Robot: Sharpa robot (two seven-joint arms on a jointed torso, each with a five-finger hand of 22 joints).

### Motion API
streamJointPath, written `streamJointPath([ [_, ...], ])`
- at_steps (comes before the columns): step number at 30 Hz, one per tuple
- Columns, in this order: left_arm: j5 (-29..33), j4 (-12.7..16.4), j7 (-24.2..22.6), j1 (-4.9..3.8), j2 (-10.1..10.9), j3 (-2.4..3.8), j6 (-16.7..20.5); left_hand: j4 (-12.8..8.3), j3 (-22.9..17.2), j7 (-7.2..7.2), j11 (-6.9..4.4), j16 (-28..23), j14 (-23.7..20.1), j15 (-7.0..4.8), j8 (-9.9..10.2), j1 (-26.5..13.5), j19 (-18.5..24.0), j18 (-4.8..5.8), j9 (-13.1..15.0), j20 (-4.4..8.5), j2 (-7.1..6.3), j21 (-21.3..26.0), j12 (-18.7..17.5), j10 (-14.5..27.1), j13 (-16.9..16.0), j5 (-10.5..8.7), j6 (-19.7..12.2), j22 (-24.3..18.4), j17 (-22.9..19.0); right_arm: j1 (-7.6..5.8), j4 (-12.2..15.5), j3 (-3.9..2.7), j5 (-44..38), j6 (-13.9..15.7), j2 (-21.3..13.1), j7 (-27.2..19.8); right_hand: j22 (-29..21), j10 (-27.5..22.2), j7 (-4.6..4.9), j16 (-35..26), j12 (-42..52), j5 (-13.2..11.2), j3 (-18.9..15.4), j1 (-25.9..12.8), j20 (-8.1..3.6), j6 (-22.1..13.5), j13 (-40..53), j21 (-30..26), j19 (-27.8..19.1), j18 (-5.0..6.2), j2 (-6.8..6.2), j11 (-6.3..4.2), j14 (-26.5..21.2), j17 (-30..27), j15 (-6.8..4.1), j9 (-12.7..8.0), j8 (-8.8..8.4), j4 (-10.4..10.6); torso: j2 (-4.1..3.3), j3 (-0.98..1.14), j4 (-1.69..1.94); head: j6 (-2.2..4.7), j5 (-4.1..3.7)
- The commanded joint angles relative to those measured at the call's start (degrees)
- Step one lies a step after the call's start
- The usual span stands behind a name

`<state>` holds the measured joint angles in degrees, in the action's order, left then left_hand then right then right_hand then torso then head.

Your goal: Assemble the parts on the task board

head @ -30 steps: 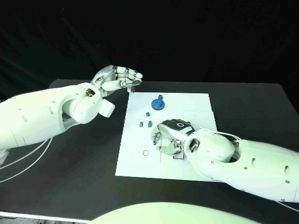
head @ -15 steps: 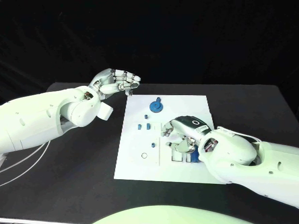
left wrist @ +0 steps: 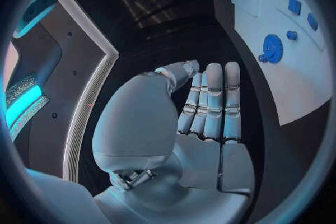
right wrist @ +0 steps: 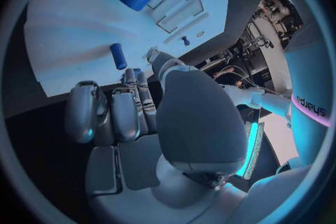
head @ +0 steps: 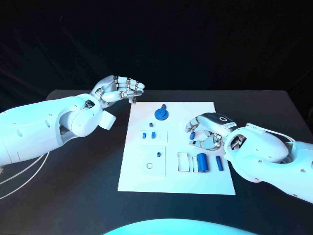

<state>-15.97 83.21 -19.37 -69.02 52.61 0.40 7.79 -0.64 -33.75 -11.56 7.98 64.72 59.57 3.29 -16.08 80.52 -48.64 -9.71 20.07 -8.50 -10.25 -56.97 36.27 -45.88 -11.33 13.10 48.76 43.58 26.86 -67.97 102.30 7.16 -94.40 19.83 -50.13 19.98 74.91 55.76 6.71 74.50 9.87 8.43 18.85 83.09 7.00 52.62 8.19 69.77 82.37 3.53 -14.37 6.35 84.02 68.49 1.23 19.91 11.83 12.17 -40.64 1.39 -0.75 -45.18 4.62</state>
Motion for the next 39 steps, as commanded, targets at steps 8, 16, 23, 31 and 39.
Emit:
streamJointPath([
  [8,-0.21,0.16,-0.13,-0.01,0.05,-0.04,-1.17,-0.12,0.38,0.08,-0.01,0.39,-0.3,0.15,-0.31,-0.19,0.17,-0.89,0.09,-0.29,0.6,0.27,0.23,0.48,0.09,0.15,-0.28,-0.07,0.07,-0.37,-2.03,-0.07,0.35,-1.9,0.34,-0.6,9.81,-0.62,-0.49,0.33,1.49,-0.26,-2.17,2.47,0.23,0.35,-0.22,0.06,0.22,0.29,0.82,-0.1,0.68,0.19,0.2,-0.17,-0.54,1.48,-0.09,-0.09,0.05,0.08,-0.17],
  [16,-0.26,0.26,0.03,-0.02,0.13,-0.05,-1.28,-0.12,0.38,0.08,-0.01,0.39,-0.3,0.15,-0.31,-0.19,0.17,-0.89,0.09,-0.29,0.6,0.27,0.23,0.48,0.09,0.15,-0.28,-0.07,0.07,-0.41,-4.11,-0.06,-0.04,-2.29,1.7,-0.23,10.15,0.28,-0.37,0.98,3.1,0.48,-0.59,4.41,0.01,1.42,-0.41,1.1,0.78,0.1,1.84,-0.35,1.05,0.63,-0.04,-0.24,-0.64,2.26,-0.06,-0.11,0.11,0.07,-0.24],
  [23,-0.28,0.31,0.09,-0.02,0.16,-0.05,-1.3,-0.12,0.4,0.08,-0.01,0.43,-0.32,0.16,-0.36,-0.23,0.18,-0.89,0.1,-0.3,0.65,0.26,0.27,0.51,0.1,0.15,-0.28,-0.07,0.08,-0.41,-5.26,-0.03,-0.24,-2.34,2.77,-0.35,10.47,1.29,-0.22,1.49,3.94,1.01,1.32,4.93,-0.14,2.65,-0.75,2.19,1.29,-0.11,2.04,-0.53,1.38,1.11,-0.22,-0.16,-0.44,2.66,-0.05,-0.11,0.16,0.16,-0.35],
  [31,-0.29,0.33,0.13,-0.02,0.26,-0.05,-1.3,-0.12,0.41,0.08,-0.01,0.44,-0.33,0.16,-0.37,-0.24,0.18,-0.89,0.1,-0.31,0.66,0.26,0.27,0.52,0.1,0.15,-0.28,-0.07,0.08,-0.36,-5.75,0.11,-0.21,-4.58,3.39,-0.47,11.41,6.43,0.13,2.03,4.84,1.0,5.08,4.51,-1.19,5.44,-1.33,5.64,2.68,-0.73,1.47,-2.07,1.75,1.68,-1.47,0.42,0.44,3.26,-0.03,-0.08,0.03,-0.04,-0.21],
  [39,-0.3,0.34,0.26,-0.02,0.34,-0.05,-1.39,-0.12,0.41,0.08,-0.01,0.44,-0.33,0.16,-0.37,-0.24,0.18,-0.89,0.1,-0.31,0.66,0.26,0.27,0.52,0.1,0.15,-0.28,-0.07,0.08,-0.34,-6.25,0.16,-0.49,-5.37,3.47,-0.19,11.58,7.89,0.12,2.19,4.65,0.98,6.24,4.39,-1.5,6.38,-1.51,6.3,2.93,-0.86,1.37,-2.39,1.85,1.86,-1.75,0.76,0.87,3.04,-0.01,-0.04,0.04,-0.09,-0.31],
])
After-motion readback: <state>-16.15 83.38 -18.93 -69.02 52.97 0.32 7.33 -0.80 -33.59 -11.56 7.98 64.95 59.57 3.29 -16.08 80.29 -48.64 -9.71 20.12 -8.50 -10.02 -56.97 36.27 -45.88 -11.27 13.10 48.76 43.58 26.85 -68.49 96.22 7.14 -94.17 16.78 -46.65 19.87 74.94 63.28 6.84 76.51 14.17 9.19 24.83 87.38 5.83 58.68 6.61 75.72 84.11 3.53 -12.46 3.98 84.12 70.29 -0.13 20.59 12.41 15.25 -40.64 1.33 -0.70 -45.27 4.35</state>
